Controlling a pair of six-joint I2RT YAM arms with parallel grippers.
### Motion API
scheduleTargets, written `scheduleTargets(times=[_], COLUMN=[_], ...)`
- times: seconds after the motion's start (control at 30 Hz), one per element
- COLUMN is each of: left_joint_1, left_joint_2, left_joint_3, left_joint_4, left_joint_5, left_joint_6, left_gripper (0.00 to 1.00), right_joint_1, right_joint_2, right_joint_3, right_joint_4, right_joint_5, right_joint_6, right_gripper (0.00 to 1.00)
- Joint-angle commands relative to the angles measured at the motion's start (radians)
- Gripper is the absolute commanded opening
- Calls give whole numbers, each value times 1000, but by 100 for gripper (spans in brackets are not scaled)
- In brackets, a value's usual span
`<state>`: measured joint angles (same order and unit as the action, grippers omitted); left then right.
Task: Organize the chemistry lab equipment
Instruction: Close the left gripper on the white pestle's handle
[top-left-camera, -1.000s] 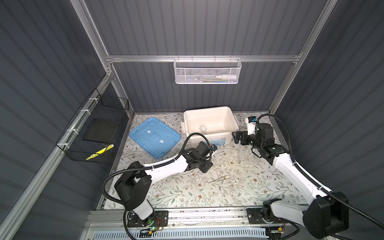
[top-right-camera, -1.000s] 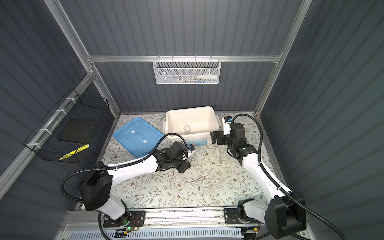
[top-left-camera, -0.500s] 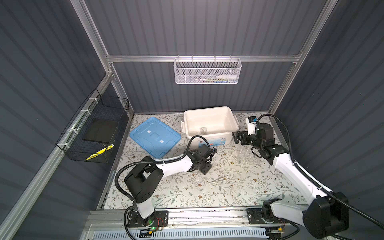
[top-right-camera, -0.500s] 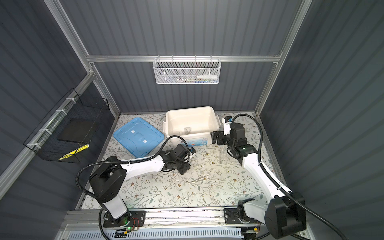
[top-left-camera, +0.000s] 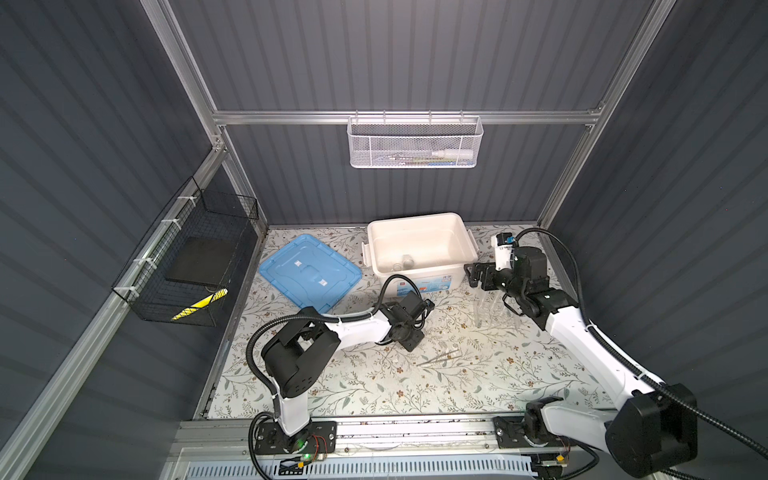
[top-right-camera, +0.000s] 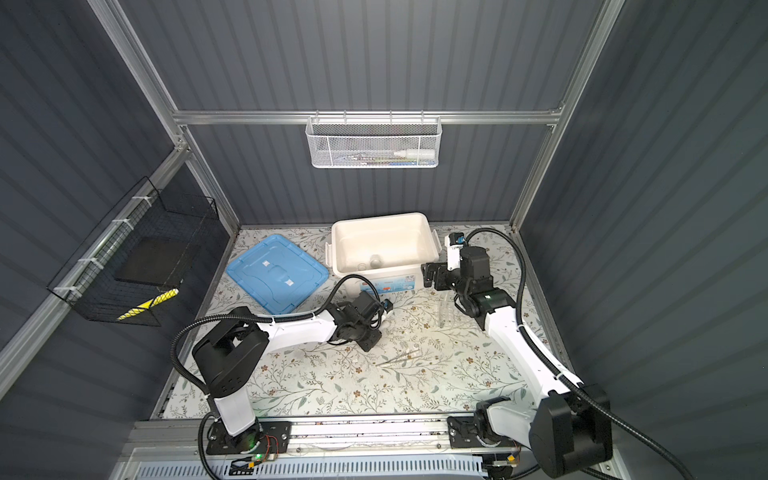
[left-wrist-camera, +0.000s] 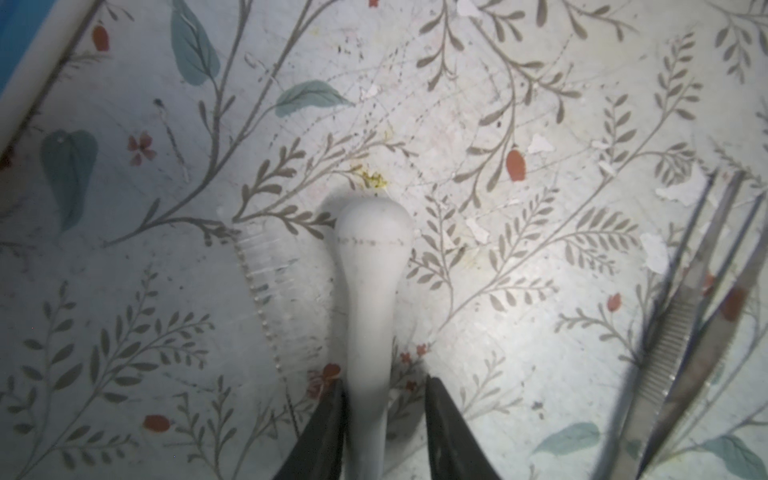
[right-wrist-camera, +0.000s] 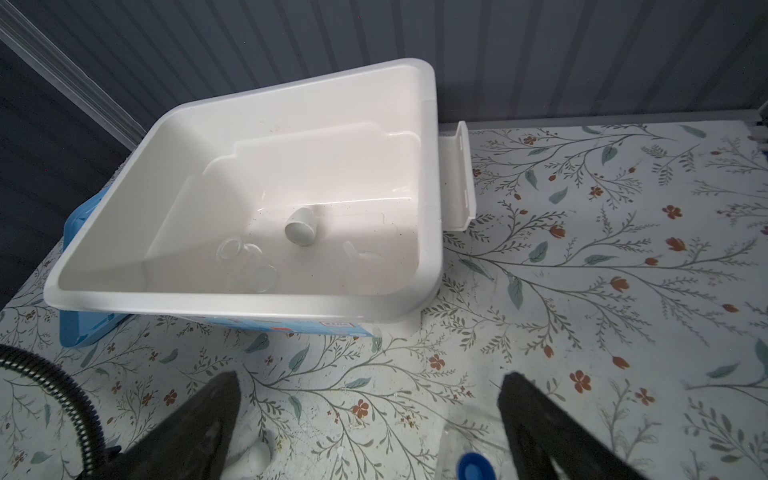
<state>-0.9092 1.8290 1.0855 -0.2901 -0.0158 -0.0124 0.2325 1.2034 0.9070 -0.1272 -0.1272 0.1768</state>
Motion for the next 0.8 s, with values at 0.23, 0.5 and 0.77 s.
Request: scheduleTargets(times=[0.23,0.5,0.77], left_joint_1=[-2,-2,-2], left_joint_2=[55,67,-1], left_joint_3=[39,43,47], left_joint_4=[4,0,17], left_joint_5=[40,34,63], left_joint_6=[1,-8,-11], left_gripper=[30,18,8], right_joint_1=[-5,-9,-10], right_joint_2=[-2,-2,-2], right_joint_3=[-18,-20,-20], right_joint_4=[4,1,10], right_joint_5=[10,13,8], right_joint_6=[10,9,15], right_gripper=[99,99,99])
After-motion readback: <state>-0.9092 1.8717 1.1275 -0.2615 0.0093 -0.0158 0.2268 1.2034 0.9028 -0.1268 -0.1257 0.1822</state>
